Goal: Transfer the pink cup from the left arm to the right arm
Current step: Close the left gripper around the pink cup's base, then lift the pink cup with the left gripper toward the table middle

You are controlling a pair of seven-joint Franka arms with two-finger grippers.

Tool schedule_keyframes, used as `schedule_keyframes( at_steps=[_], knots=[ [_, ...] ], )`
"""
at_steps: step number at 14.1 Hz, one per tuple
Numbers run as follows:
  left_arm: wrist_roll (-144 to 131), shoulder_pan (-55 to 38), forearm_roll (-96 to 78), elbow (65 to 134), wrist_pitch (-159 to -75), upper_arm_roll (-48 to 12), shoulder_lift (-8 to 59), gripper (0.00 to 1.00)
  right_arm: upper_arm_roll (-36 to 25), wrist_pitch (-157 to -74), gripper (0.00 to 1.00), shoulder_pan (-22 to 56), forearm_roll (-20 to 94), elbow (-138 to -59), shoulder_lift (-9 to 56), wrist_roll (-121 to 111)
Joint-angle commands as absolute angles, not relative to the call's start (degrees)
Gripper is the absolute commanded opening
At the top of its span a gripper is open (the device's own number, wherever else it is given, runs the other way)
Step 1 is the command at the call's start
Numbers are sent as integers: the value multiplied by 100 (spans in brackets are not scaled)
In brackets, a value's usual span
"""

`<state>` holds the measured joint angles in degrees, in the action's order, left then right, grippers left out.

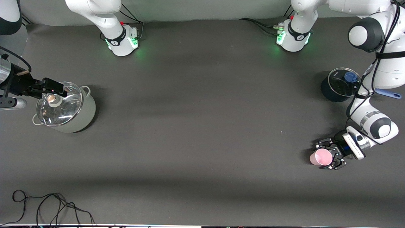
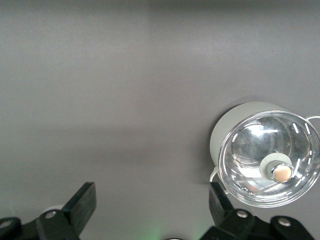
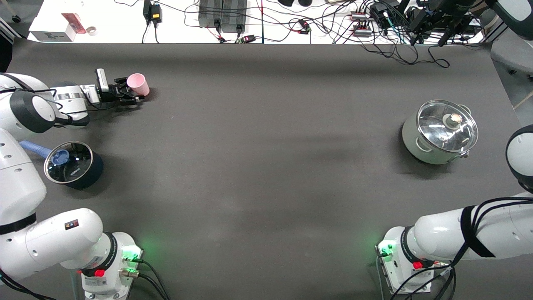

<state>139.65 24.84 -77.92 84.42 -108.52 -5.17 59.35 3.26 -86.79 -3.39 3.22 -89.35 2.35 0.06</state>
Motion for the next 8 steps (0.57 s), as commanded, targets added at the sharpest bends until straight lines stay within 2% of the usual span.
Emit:
schedule_keyframes(
  at_steps=[1, 2, 3, 4, 5, 6, 8],
  knots=[
    [14115, 2426, -7963, 8508, -10960, -536, 5933, 100, 290, -8684, 100, -316, 404, -8982, 184, -114],
    [14194, 2434, -7963, 8508, -10960, -536, 5933, 93, 290, -8684, 100, -316, 404, -8974, 185, -114],
    [14342, 2426, -8024, 8525, -10969, -536, 5933, 73, 290, -8684, 100, -316, 404, -8974, 185, -114],
    [14422, 2426, -8129, 8569, -10969, -545, 5933, 59, 290, -8684, 100, -316, 404, -8974, 176, -114],
    [14449, 2426, -8165, 8587, -10969, -545, 5933, 54, 290, -8684, 100, -316, 404, -8982, 176, -114],
    [14449, 2426, -8165, 8587, -10969, -545, 5933, 54, 290, -8684, 100, -316, 404, -8974, 176, -114],
    [14449, 2426, -8165, 8587, -10969, -545, 5924, 43, 290, -8684, 100, -316, 387, -8982, 167, -114]
  ],
)
